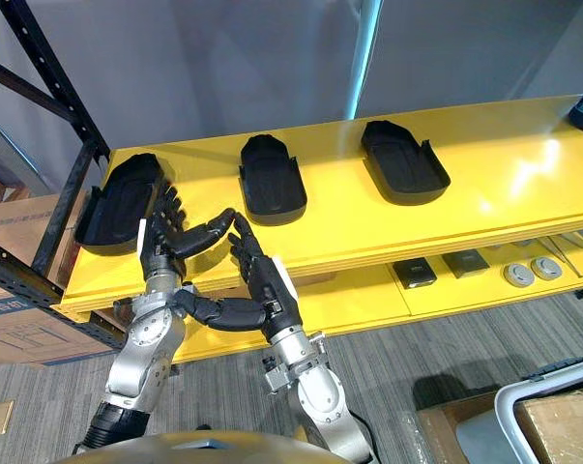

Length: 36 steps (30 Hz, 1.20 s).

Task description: Walk over and take three plastic housings, then place them on the shelf

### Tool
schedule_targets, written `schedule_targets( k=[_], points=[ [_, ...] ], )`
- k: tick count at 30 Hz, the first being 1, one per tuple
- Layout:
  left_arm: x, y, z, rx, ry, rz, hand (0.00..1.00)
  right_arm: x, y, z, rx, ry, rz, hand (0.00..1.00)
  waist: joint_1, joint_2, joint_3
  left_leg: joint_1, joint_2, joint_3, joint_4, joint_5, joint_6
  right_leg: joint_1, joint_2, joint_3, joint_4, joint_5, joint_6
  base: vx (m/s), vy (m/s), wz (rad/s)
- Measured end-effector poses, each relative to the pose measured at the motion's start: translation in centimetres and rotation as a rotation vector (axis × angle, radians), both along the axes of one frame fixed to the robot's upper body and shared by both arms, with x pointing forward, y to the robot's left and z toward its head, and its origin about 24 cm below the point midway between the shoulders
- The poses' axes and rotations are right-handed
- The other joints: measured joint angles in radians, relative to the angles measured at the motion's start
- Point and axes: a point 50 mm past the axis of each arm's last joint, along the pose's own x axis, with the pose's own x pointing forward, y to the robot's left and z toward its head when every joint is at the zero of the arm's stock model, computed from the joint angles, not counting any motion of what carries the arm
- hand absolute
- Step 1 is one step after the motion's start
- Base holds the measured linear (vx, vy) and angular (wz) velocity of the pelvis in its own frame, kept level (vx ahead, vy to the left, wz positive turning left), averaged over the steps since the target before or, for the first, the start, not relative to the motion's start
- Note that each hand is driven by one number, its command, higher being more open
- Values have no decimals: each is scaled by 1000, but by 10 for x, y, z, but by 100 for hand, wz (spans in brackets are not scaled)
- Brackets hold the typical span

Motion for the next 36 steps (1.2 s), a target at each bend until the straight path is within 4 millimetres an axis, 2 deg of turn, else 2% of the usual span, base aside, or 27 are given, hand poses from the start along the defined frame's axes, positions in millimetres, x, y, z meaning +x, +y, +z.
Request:
schedule_targets(
  k=[5,8,10,13,16,18,19,22,25,28,30,32,36],
  points=[
    [-14,1,21,-38,-152,-57,100,-2,1,11,24,-69,25,100,-1,3,0,0,0,-7,0,0,0,6,0,-10,0,-1,-1,0,-1,3],
    [-26,8,24,-67,-198,-46,100,-5,4,15,40,-96,47,100,3,4,-1,1,0,-27,0,0,-1,22,-1,-26,-7,-4,-4,-1,-6,18],
    [-37,13,24,-67,-223,-42,100,-3,1,15,47,-99,20,100,5,4,-1,-5,0,-45,0,1,-1,35,-1,-47,-18,-7,-8,-7,-10,27],
    [-52,19,26,-32,-256,-69,100,6,-18,14,28,-94,-118,100,34,5,-1,-22,0,-72,0,6,-2,36,-2,-72,-20,-8,-9,-9,-10,26],
    [-60,32,25,8,-272,-55,100,27,-38,15,-11,-112,-257,100,53,6,0,-38,0,-109,0,16,-2,46,-1,-109,-21,-7,-9,-15,-16,35],
    [-63,39,22,35,-263,-50,100,44,-50,15,-91,-146,-315,100,58,7,1,-42,-1,-136,0,21,-3,61,-1,-135,-22,-8,-10,-17,-13,40],
    [-65,42,21,53,-258,-59,100,57,-59,16,-161,-176,-349,100,66,8,2,-47,-2,-161,0,27,-3,75,0,-161,-26,-10,-12,-27,-18,42],
    [-68,46,19,83,-255,-90,100,82,-69,25,-296,-256,-375,100,95,15,22,-48,-2,-201,0,38,-4,105,3,-203,-33,-15,-21,-48,-28,42],
    [-70,45,17,72,-257,-132,100,99,-70,36,-387,-323,-377,100,123,18,35,-57,-1,-234,0,46,-7,112,7,-232,-33,-20,-27,-63,-30,35],
    [-73,45,15,64,-251,-159,100,117,-66,54,-436,-406,-370,100,147,17,42,-82,0,-275,0,60,-9,120,13,-272,-34,-22,-28,-26,-38,38],
    [-78,47,10,52,-229,-177,100,135,-67,67,-536,-465,-363,100,172,10,54,-83,-1,-293,0,65,-10,129,16,-290,-33,-20,-26,-17,-27,23],
    [-81,51,8,54,-216,-172,100,144,-69,73,-621,-501,-347,100,189,3,63,-85,-1,-306,0,66,-11,137,17,-304,-34,-22,-28,-24,-28,22],
    [-84,61,10,69,-238,-116,100,148,-66,73,-815,-575,-277,100,211,-8,81,-91,-3,-324,0,69,-11,139,17,-323,-33,-30,-34,-20,-22,13]
  ],
)
